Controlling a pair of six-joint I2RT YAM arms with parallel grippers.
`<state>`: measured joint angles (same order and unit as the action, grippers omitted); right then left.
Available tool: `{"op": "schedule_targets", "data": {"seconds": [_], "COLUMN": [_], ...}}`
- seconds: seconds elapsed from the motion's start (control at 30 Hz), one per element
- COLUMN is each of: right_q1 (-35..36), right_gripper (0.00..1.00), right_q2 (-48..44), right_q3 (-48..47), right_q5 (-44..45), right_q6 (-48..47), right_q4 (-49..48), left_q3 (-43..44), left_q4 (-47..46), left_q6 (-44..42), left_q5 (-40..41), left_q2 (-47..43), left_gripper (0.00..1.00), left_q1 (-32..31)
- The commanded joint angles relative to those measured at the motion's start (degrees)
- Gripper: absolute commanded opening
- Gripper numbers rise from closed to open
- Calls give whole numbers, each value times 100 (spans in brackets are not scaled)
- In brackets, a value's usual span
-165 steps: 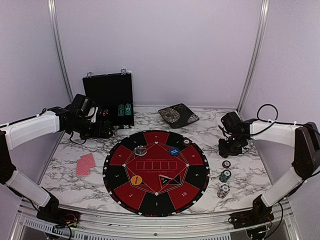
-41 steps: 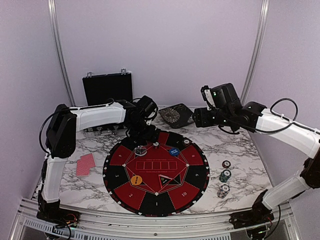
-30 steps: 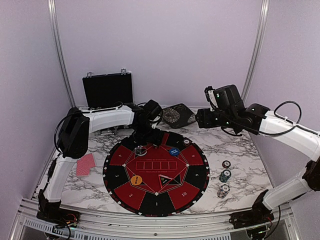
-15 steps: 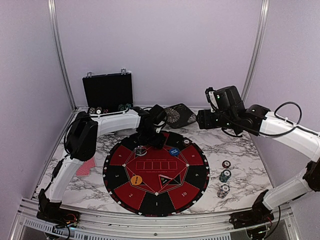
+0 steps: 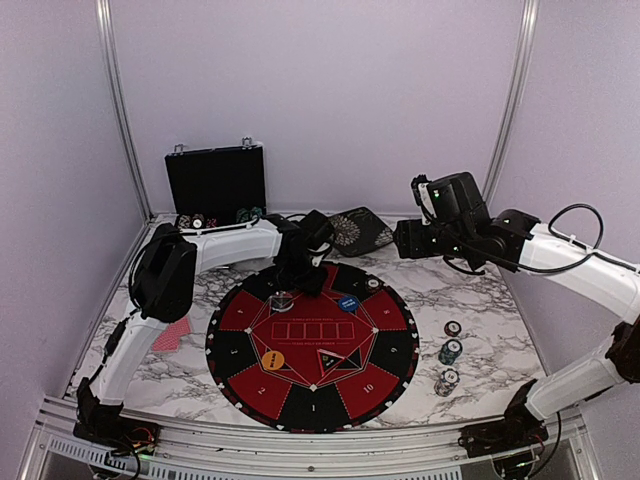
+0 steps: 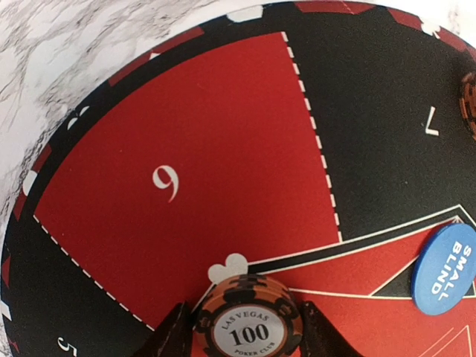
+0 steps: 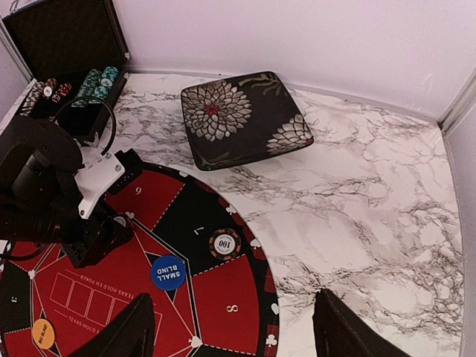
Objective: Distribute texas hold em gaming equipment
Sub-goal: Move the poker chips pile to the dealer area.
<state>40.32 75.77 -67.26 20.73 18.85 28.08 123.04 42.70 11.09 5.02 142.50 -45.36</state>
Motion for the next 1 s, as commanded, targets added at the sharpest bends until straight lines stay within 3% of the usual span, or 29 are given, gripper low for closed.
{"op": "schedule_targets", "data": {"seconds": [0.0, 0.57, 0.97], "right_q1": [-8, -14, -14], "right_gripper": [70, 70, 70], "right_q2": [-97, -149, -126], "right_q3": [-28, 82, 75], "right_q5": [88, 97, 114], "right_q6": [83, 172, 173], "right_q4": [49, 102, 108], "left_q3": [14, -266, -572], "left_q4": [282, 274, 90], "left_q6": [-12, 37, 100], "left_q5": [-105, 456, 384], "left_q2": [201, 140, 29], "left_gripper": [47, 34, 32], "left_q1": [-113, -63, 225]}}
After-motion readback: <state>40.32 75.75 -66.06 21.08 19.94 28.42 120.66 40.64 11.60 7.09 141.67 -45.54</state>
